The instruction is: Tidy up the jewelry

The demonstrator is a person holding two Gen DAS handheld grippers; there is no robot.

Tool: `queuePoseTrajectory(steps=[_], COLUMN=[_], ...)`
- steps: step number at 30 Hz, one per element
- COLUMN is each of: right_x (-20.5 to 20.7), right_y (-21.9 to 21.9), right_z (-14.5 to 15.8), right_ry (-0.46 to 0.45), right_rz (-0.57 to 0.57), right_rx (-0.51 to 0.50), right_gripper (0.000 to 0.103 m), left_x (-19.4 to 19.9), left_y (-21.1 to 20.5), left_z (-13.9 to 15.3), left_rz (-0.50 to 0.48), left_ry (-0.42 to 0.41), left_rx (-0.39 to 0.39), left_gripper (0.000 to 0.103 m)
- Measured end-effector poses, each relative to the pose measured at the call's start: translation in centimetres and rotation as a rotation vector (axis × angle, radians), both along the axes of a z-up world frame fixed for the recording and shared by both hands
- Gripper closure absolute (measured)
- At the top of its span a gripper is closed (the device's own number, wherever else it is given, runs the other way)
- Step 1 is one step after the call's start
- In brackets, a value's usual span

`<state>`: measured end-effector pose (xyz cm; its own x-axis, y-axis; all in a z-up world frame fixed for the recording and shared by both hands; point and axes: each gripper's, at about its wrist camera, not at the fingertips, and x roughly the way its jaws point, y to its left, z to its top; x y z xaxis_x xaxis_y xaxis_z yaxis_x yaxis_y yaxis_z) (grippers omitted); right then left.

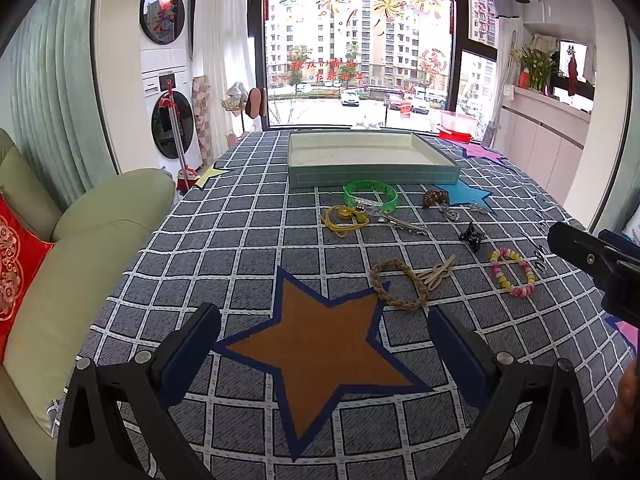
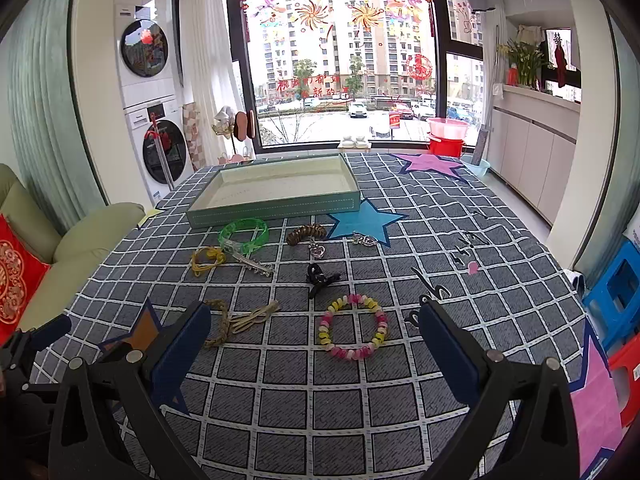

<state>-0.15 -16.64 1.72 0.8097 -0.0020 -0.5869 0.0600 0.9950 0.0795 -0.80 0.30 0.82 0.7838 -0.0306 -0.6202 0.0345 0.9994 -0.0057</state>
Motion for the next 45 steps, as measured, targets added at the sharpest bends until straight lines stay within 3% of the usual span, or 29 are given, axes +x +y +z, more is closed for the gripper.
queuePoseTrajectory(steps=[33,41,45], right_x=[0.1,0.9,1.5], right_y=[-0.2,-1.6,-2.8], right_z=[-0.8,-1.3,-1.5], right_ry=[0.023,0.068,0.103], right_rz=[-0.002,-0.027,-0.051], right_rx=[0.020,0.031,0.044], right_gripper=[0.000,0.000,0.000], left_x=[0.6,2.4,3.6], left_y=[0.0,0.1,0.2], left_z=[-0.4,-0.9,-1.0], left_rz=[0.001,0.002,-0.023], left_ry=[0.030,0.094,0.133], left_rx=[0.008,0.008,-0.027], left_gripper=[0.000,0.000,0.000])
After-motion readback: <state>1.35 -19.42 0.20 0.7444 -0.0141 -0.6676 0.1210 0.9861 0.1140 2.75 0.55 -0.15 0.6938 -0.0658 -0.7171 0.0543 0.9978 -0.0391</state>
